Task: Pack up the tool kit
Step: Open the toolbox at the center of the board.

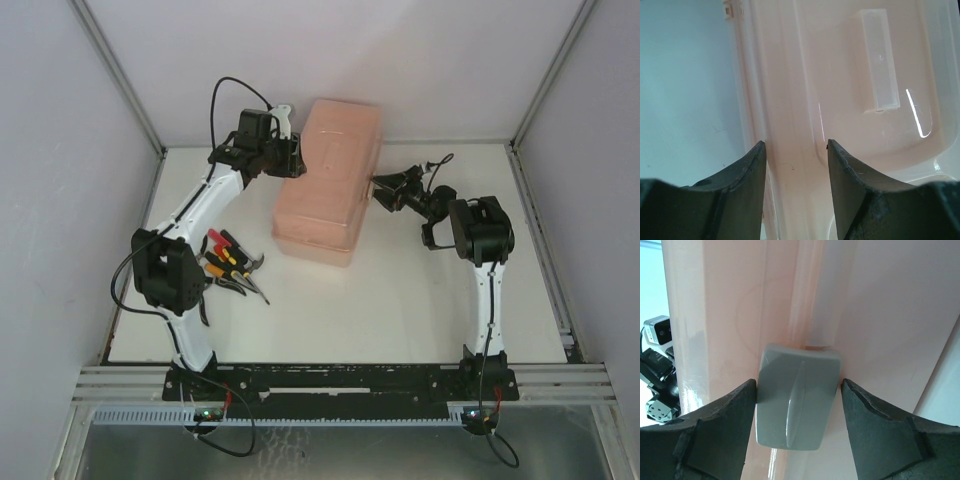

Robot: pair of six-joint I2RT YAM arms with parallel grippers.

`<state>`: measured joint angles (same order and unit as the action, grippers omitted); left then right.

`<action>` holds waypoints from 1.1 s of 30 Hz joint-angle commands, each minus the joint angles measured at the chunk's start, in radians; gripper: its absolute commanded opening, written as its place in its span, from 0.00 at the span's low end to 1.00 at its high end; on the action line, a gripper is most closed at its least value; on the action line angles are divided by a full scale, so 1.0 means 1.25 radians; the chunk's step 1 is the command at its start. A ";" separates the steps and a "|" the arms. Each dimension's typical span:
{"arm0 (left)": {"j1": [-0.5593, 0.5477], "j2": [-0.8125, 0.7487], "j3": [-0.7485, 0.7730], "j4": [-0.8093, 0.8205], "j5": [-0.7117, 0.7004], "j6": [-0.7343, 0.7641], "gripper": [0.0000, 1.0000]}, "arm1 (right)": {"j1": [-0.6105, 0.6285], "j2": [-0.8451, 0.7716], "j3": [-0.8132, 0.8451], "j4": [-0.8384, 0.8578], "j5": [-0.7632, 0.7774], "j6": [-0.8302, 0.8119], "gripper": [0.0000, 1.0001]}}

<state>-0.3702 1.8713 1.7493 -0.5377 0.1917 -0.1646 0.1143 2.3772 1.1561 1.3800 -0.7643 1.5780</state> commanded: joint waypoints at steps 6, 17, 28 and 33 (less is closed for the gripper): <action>-0.131 0.103 -0.048 -0.175 0.269 0.017 0.51 | 0.132 -0.110 0.038 -0.192 -0.145 -0.196 0.68; -0.131 0.107 -0.049 -0.182 0.272 0.022 0.50 | 0.124 -0.058 0.056 0.002 -0.155 -0.048 0.27; -0.131 0.111 -0.041 -0.190 0.260 0.030 0.50 | 0.132 -0.209 0.026 -0.410 -0.106 -0.364 0.00; -0.131 0.111 -0.042 -0.191 0.257 0.030 0.49 | 0.136 -0.239 0.026 -0.476 -0.089 -0.405 0.00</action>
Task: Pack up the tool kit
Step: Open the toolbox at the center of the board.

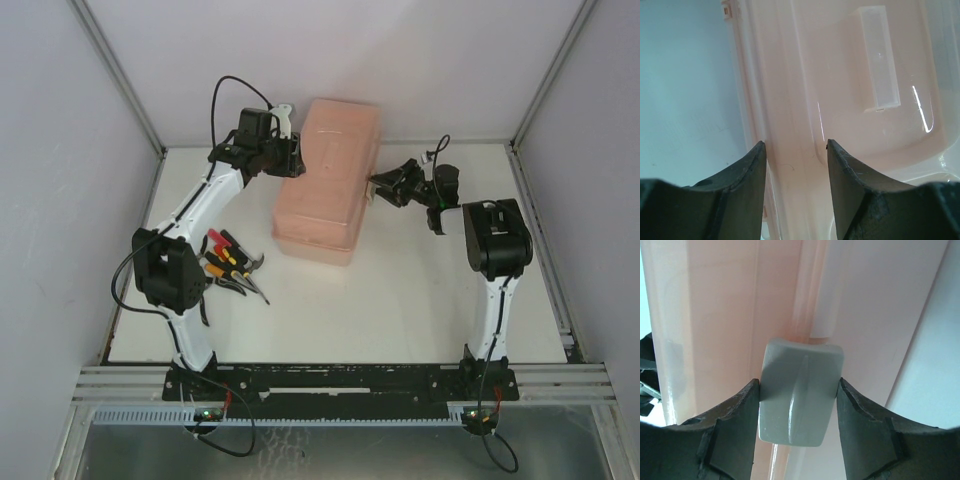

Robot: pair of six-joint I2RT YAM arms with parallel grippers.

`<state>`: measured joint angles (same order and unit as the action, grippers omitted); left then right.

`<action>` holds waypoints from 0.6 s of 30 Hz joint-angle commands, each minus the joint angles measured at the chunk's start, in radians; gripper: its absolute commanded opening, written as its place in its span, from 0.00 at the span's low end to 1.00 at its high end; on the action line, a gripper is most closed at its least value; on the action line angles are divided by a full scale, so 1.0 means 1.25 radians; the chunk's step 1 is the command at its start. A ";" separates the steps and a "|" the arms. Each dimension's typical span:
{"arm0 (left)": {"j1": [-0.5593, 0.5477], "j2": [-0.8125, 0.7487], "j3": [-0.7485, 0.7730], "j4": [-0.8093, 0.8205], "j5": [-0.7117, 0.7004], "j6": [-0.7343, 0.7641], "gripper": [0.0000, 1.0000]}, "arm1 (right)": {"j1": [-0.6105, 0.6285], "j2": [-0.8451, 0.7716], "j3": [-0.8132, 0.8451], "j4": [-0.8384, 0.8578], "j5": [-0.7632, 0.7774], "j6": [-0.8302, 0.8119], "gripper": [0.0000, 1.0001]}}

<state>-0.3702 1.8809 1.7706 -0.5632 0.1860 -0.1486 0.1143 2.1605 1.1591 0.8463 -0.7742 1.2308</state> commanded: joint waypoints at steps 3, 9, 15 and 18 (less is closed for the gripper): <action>-0.132 0.102 -0.060 -0.173 0.260 0.018 0.49 | 0.137 -0.071 0.024 -0.051 -0.076 -0.126 0.00; -0.131 0.100 -0.062 -0.178 0.248 0.022 0.49 | 0.140 -0.113 0.016 -0.191 -0.010 -0.220 0.00; -0.131 0.093 -0.063 -0.178 0.251 0.022 0.51 | 0.123 -0.095 -0.020 -0.074 -0.051 -0.141 0.61; -0.131 0.088 -0.064 -0.178 0.251 0.024 0.51 | 0.112 -0.089 -0.032 -0.018 -0.081 -0.113 0.73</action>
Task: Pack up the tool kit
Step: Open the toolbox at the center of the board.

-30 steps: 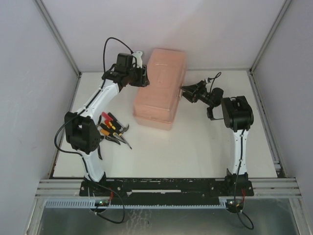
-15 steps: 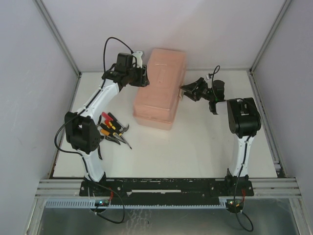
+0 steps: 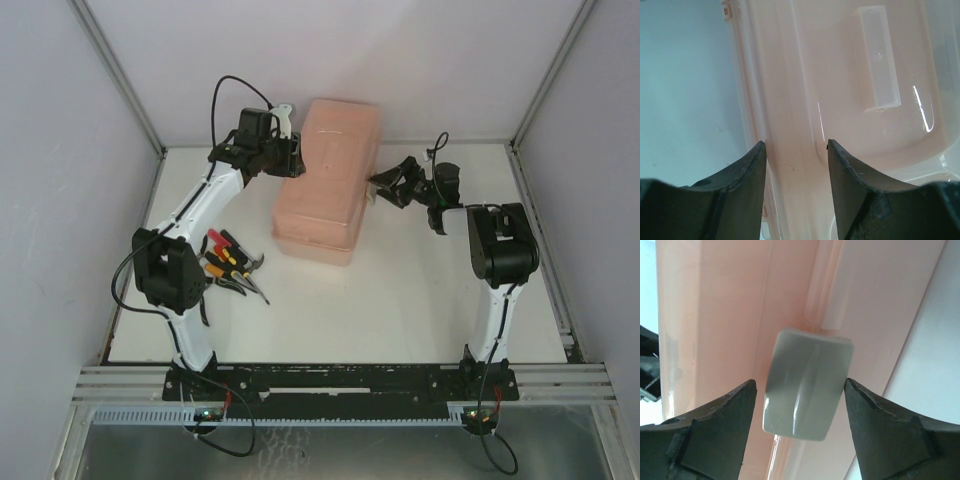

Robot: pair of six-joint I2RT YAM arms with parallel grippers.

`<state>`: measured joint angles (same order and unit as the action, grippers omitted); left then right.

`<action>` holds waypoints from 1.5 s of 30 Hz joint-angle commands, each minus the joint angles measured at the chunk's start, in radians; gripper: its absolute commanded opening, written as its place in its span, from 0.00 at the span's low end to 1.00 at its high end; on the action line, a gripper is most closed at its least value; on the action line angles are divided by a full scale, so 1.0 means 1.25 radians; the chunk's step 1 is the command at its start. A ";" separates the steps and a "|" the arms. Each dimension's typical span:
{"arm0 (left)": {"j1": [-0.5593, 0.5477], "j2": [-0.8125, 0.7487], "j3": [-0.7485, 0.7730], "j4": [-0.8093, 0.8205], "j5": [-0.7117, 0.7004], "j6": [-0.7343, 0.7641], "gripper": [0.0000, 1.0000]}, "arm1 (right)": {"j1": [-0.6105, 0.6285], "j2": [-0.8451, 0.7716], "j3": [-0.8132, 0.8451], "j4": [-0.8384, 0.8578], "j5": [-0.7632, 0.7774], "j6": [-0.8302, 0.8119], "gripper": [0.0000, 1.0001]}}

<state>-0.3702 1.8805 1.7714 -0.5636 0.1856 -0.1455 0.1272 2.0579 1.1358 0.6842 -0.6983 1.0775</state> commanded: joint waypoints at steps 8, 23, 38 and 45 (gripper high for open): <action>-0.131 0.078 -0.070 -0.175 0.255 0.021 0.51 | 0.095 -0.003 -0.041 0.274 -0.195 0.114 0.83; -0.132 0.070 -0.088 -0.169 0.248 0.017 0.51 | 0.087 0.015 -0.043 0.473 -0.234 0.235 0.83; -0.132 0.046 -0.110 -0.167 0.235 0.017 0.51 | 0.041 -0.059 -0.076 -0.034 -0.050 0.004 0.82; -0.143 0.034 -0.120 -0.153 0.286 0.035 0.52 | 0.027 -0.105 -0.109 -0.119 -0.010 -0.052 0.81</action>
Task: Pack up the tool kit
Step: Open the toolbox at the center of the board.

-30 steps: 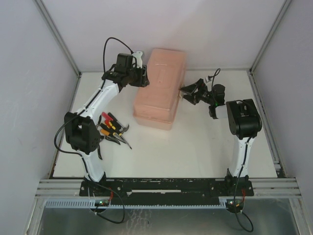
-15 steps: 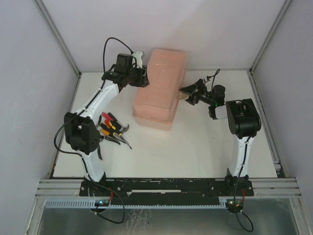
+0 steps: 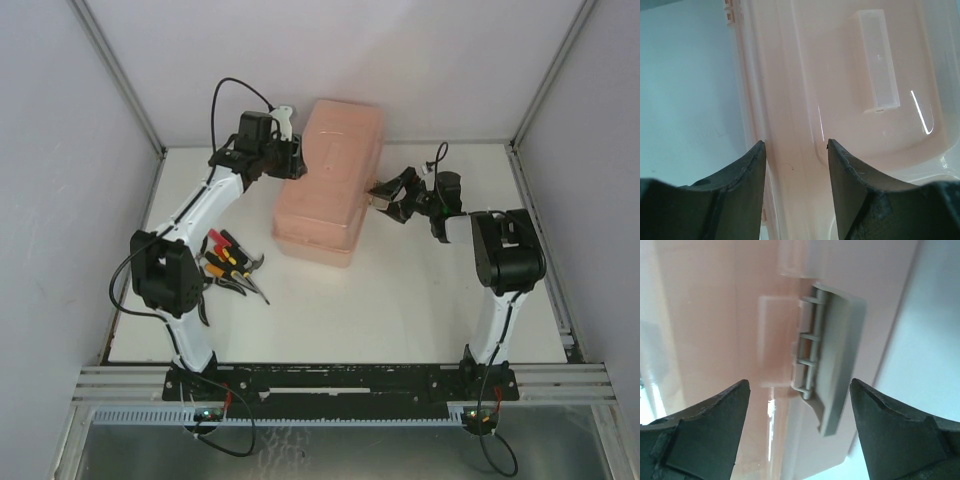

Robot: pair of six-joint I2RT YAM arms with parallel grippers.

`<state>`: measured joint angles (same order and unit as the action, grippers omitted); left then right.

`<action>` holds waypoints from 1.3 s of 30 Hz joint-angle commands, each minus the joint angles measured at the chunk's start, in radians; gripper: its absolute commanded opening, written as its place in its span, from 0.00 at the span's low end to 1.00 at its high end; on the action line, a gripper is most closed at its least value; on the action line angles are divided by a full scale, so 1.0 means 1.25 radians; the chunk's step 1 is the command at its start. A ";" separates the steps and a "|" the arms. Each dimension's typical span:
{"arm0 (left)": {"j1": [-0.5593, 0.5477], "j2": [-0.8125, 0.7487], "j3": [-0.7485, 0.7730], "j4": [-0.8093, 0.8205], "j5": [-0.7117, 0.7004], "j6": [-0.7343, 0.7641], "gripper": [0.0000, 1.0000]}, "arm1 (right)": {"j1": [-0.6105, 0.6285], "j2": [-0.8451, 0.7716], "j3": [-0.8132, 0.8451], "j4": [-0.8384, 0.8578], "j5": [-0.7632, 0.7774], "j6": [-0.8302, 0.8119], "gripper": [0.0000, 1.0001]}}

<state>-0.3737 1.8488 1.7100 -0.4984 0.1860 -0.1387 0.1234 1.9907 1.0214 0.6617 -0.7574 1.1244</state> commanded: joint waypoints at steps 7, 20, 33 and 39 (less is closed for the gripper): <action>-0.176 0.064 -0.077 -0.207 0.291 0.039 0.52 | -0.017 -0.202 -0.141 -0.226 0.130 -0.192 0.85; -0.236 -0.067 -0.214 -0.078 0.199 -0.112 0.55 | -0.084 -0.575 -0.329 -0.417 0.094 -0.325 0.84; -0.316 -0.190 -0.284 0.017 0.141 -0.186 0.63 | -0.162 -1.028 -0.426 -0.736 0.162 -0.376 0.85; -0.317 -0.317 -0.325 0.074 0.080 -0.189 0.76 | -0.170 -1.114 -0.479 -0.740 0.063 -0.357 0.86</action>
<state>-0.7395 1.5600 1.3476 -0.3473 0.2230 -0.3515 -0.0917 0.6300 0.4644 -0.1955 -0.5865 0.6796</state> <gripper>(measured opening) 0.724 0.854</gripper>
